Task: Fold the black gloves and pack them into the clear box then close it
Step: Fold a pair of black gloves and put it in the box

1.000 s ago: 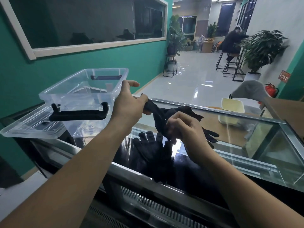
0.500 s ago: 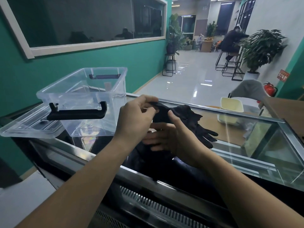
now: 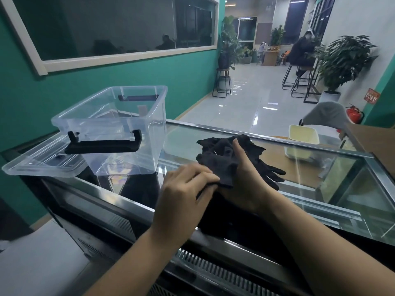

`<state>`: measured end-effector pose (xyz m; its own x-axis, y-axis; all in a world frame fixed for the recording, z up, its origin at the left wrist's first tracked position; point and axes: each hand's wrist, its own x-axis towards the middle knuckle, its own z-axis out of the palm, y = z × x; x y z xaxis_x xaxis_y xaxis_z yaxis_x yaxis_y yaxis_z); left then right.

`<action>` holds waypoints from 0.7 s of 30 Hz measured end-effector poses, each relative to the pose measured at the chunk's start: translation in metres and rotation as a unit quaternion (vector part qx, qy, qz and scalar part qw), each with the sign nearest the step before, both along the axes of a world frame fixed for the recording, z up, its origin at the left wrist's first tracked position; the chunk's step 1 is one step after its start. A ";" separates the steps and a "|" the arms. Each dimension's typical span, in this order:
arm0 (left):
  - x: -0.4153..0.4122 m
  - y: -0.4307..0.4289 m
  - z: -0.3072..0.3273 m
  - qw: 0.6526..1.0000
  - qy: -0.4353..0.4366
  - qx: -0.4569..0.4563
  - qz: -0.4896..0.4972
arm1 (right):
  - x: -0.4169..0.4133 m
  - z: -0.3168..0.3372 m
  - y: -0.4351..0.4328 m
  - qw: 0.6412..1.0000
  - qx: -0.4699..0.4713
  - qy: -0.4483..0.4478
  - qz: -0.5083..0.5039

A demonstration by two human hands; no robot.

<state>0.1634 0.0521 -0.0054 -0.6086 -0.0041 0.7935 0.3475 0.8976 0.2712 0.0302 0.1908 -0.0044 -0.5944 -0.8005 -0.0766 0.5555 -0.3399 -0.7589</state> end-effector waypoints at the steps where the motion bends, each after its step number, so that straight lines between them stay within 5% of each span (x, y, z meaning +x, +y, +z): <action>1: 0.002 0.001 -0.008 1.000 0.001 -0.014 -0.002 | 0.000 0.000 0.000 1.000 0.005 -0.007 0.002; 21: 0.012 0.015 -0.028 0.988 -0.074 -0.137 0.015 | 0.007 -0.001 0.002 0.983 0.128 0.123 0.042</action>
